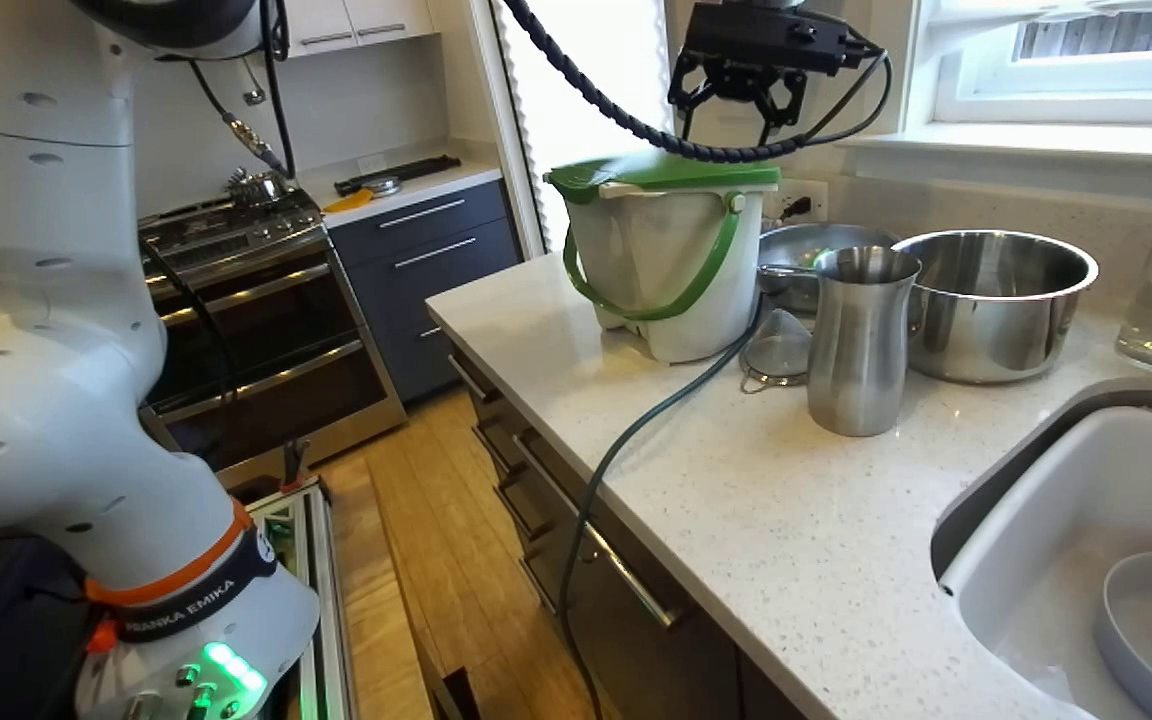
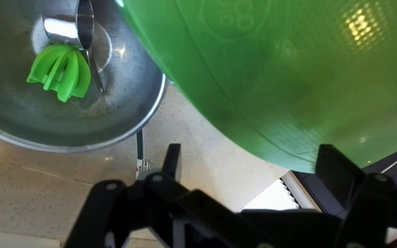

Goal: Open the white and green bin

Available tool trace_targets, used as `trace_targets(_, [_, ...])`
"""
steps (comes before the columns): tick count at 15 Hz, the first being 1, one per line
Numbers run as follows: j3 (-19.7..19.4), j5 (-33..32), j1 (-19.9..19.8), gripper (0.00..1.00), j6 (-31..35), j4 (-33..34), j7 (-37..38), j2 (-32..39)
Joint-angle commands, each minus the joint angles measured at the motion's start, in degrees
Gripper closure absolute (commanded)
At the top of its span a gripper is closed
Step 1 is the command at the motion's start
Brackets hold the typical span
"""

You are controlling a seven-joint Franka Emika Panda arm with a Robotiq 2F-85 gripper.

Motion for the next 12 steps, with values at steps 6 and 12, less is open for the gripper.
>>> trace_targets(6, [2.72, 2.65, -2.91, 0.0, -7.94, 7.74, 13.27, 5.99])
trace_targets(12, [3.87, 4.23, -4.69, 0.0, -16.89, 14.11, 22.11, 9.54])
